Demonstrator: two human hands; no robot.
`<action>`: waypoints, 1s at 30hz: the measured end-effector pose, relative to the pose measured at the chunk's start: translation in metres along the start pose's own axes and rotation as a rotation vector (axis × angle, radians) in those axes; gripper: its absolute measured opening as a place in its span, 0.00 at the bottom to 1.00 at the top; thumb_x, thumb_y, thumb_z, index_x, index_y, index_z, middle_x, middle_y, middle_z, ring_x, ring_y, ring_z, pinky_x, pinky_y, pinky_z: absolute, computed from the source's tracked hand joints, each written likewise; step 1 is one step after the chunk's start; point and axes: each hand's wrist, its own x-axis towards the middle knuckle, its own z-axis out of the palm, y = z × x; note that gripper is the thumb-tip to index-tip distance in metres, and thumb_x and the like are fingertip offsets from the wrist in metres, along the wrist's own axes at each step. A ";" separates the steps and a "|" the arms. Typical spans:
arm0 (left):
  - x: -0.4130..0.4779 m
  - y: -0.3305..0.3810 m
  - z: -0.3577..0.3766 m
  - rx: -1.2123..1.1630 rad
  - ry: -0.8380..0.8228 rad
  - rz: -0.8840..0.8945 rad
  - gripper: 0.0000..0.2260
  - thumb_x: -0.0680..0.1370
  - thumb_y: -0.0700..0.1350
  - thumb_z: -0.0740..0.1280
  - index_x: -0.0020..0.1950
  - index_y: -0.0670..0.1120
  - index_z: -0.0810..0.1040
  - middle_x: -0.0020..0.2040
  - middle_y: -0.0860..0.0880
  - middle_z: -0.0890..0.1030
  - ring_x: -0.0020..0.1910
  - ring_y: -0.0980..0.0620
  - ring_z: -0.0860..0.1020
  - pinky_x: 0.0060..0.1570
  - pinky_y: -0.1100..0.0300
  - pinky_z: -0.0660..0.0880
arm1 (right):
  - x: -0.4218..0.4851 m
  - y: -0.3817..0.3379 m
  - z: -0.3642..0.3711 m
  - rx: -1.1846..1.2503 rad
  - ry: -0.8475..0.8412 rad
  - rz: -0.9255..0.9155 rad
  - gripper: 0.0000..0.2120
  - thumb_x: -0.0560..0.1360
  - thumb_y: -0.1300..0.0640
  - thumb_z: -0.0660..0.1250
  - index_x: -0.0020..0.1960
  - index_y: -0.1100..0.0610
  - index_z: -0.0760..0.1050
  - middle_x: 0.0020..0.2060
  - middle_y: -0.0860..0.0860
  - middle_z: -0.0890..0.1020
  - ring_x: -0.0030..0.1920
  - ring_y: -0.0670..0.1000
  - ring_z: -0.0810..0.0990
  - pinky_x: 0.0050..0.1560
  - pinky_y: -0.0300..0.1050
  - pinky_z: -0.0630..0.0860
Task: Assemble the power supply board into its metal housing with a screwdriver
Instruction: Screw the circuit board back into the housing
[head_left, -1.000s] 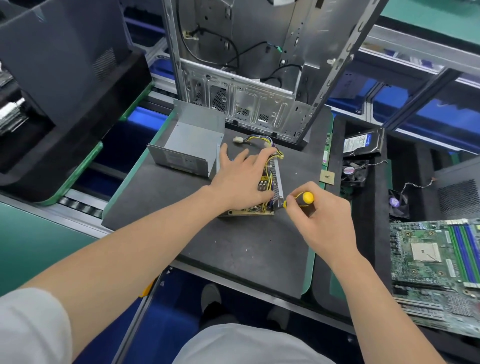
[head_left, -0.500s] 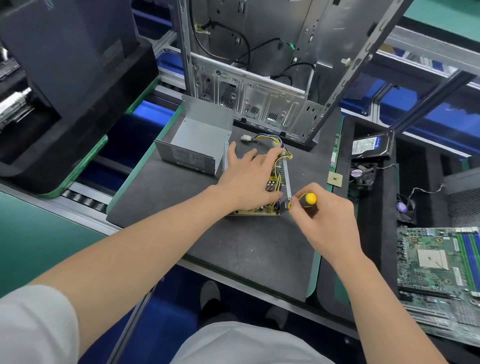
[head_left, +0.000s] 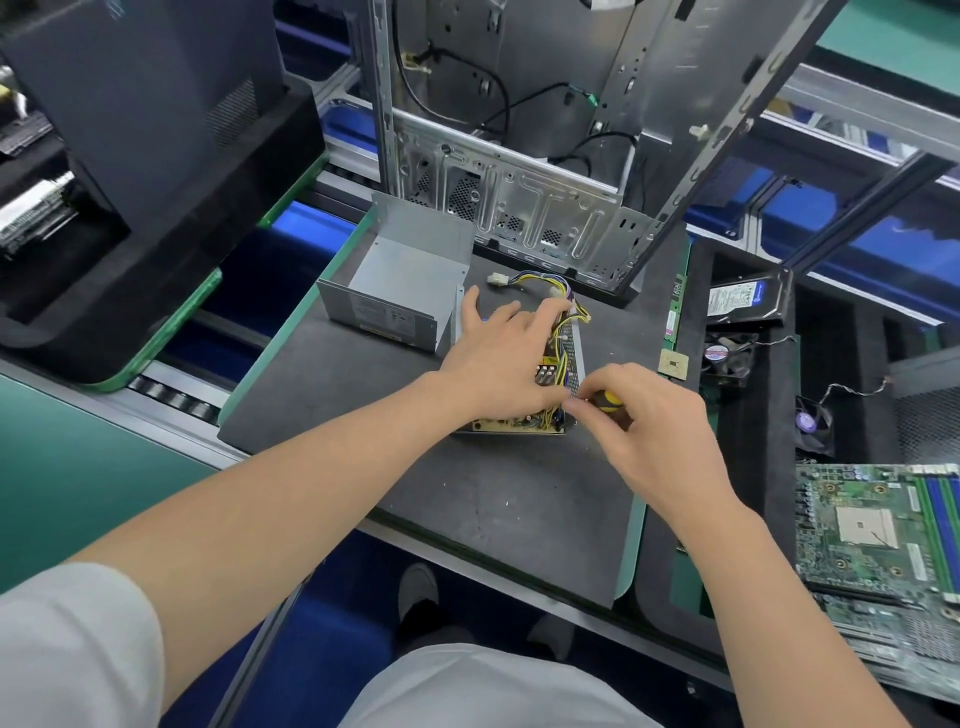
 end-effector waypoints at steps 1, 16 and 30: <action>0.000 0.000 0.000 -0.006 -0.002 0.002 0.43 0.72 0.70 0.68 0.78 0.54 0.53 0.67 0.47 0.79 0.77 0.41 0.66 0.73 0.27 0.46 | 0.001 0.000 -0.003 0.010 -0.022 -0.011 0.03 0.79 0.54 0.72 0.50 0.53 0.81 0.42 0.46 0.81 0.41 0.46 0.78 0.44 0.43 0.75; -0.010 -0.010 -0.006 -0.297 0.168 0.269 0.18 0.66 0.53 0.75 0.54 0.57 0.77 0.65 0.56 0.72 0.72 0.54 0.65 0.70 0.45 0.57 | 0.031 -0.021 -0.011 -0.362 -0.050 0.098 0.27 0.71 0.46 0.79 0.31 0.53 0.62 0.21 0.49 0.62 0.26 0.58 0.63 0.28 0.43 0.61; -0.005 0.007 -0.013 -0.483 0.024 0.217 0.14 0.67 0.59 0.81 0.47 0.53 0.88 0.63 0.63 0.77 0.70 0.54 0.66 0.67 0.41 0.60 | 0.033 -0.020 -0.046 -0.122 -0.341 -0.116 0.08 0.76 0.64 0.74 0.53 0.56 0.85 0.46 0.51 0.82 0.47 0.54 0.81 0.50 0.49 0.76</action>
